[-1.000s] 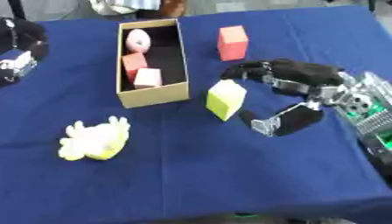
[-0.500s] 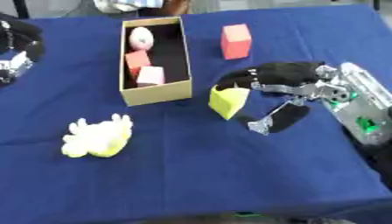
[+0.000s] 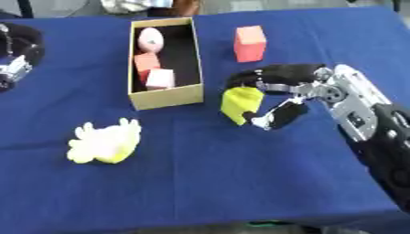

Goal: Pick up objects on the table and place them in the box.

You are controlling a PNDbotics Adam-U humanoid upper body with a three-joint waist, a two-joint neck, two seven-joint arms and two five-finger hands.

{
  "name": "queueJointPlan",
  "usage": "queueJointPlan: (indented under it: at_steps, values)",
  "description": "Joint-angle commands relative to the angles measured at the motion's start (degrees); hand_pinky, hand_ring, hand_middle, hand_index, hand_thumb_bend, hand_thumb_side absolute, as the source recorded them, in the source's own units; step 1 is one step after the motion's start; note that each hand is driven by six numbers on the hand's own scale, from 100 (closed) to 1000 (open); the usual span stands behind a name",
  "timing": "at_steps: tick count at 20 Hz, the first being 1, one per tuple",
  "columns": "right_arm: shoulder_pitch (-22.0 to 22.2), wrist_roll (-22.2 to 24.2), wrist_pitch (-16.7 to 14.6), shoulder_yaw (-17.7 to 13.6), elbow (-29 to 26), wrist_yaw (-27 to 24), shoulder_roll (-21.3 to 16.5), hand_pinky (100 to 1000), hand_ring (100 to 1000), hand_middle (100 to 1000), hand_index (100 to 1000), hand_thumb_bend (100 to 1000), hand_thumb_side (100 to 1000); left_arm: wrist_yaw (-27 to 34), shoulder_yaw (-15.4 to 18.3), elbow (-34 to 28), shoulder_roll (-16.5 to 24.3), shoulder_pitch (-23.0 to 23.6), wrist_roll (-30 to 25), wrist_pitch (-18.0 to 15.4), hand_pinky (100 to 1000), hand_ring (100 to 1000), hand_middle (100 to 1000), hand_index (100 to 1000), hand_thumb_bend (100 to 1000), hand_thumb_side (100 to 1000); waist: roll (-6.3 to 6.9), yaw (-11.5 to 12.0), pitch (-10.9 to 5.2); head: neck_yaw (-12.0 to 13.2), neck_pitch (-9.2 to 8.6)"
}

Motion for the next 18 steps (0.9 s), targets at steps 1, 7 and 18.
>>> queueJointPlan:
  at_steps: [1, 7, 18]
  values:
    - [-1.36, -1.03, -0.58, -1.09, 1.29, 1.7, -0.03, 892, 1000, 982, 1000, 100, 535, 0.33, 0.93, -0.68, 0.87, -0.25, -0.02, 0.07, 690, 657, 646, 775, 339, 600, -0.66, 0.05, -1.69, -0.13, 0.37]
    - [-1.96, -1.61, -1.19, -1.3, 4.06, 4.26, 0.8, 891, 999, 981, 1000, 100, 548, 0.34, 0.78, -0.55, 0.67, -0.2, -0.39, 0.08, 691, 658, 646, 776, 339, 601, -0.61, 0.11, -1.81, -0.27, 0.45]
    - [-2.52, -2.71, -1.61, -2.43, 8.44, 9.25, 1.98, 863, 960, 955, 1000, 100, 531, 0.29, 0.71, -0.38, 0.48, -0.06, -0.84, 0.09, 691, 658, 647, 777, 338, 603, -0.24, 0.26, -1.98, -0.52, 0.69]
